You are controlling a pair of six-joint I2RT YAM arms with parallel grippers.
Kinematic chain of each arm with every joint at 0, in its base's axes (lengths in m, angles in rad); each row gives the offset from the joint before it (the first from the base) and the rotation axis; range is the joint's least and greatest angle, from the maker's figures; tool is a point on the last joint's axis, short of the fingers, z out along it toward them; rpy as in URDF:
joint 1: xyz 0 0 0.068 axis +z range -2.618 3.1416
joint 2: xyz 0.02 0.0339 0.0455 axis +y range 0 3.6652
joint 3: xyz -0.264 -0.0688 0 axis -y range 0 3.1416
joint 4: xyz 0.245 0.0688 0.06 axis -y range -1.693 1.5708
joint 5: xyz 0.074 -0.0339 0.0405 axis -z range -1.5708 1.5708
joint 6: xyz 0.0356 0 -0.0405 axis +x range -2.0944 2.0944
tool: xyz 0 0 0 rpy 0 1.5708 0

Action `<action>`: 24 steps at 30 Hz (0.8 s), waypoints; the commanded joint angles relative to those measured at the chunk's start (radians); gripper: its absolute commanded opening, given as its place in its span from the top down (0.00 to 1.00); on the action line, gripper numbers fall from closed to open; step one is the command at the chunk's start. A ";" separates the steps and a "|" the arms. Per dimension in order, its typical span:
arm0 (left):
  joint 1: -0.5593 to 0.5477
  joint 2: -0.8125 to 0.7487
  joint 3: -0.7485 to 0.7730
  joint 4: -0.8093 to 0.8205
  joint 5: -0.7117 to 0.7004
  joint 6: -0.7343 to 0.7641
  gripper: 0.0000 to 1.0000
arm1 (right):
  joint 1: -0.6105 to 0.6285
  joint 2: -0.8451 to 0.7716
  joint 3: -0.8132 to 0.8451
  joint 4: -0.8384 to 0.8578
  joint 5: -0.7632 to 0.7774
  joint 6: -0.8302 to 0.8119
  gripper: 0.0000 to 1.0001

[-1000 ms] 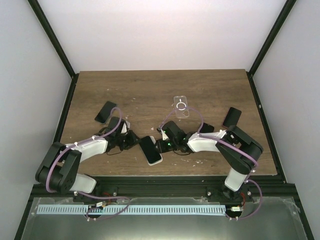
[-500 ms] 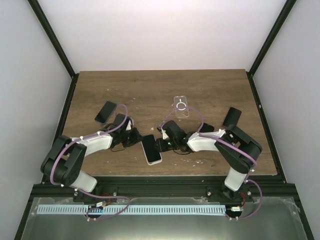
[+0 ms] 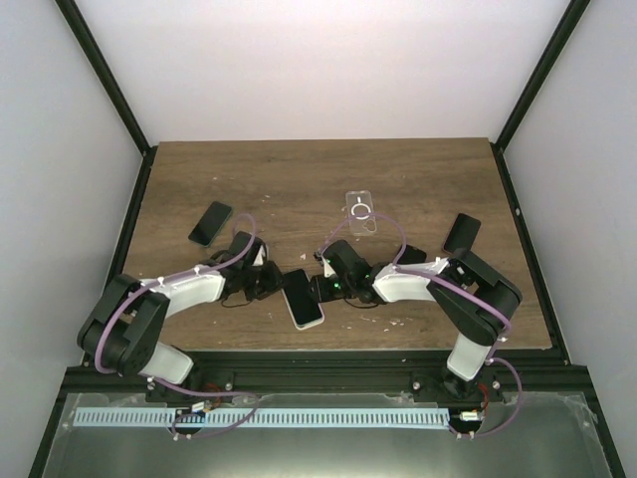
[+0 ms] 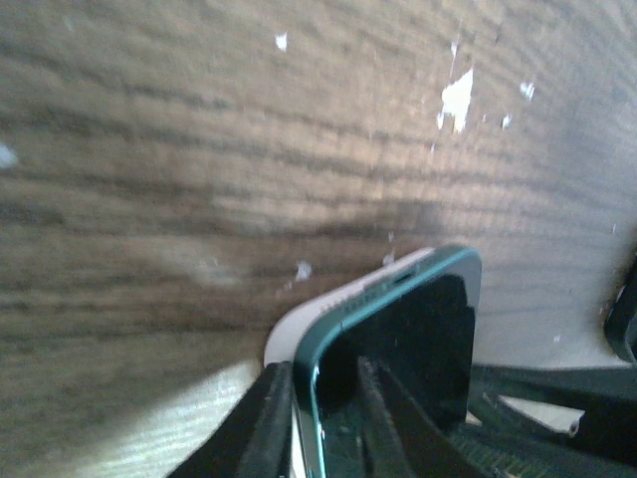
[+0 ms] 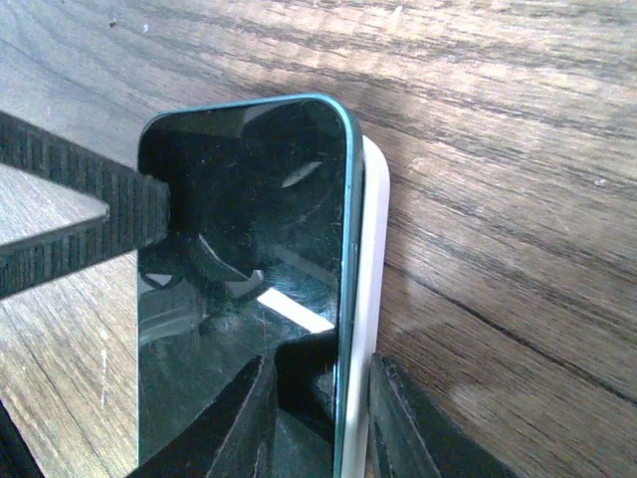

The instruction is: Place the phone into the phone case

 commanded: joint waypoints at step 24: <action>-0.006 0.054 0.144 -0.100 -0.099 0.210 0.55 | 0.004 -0.110 -0.104 0.000 -0.062 0.099 0.64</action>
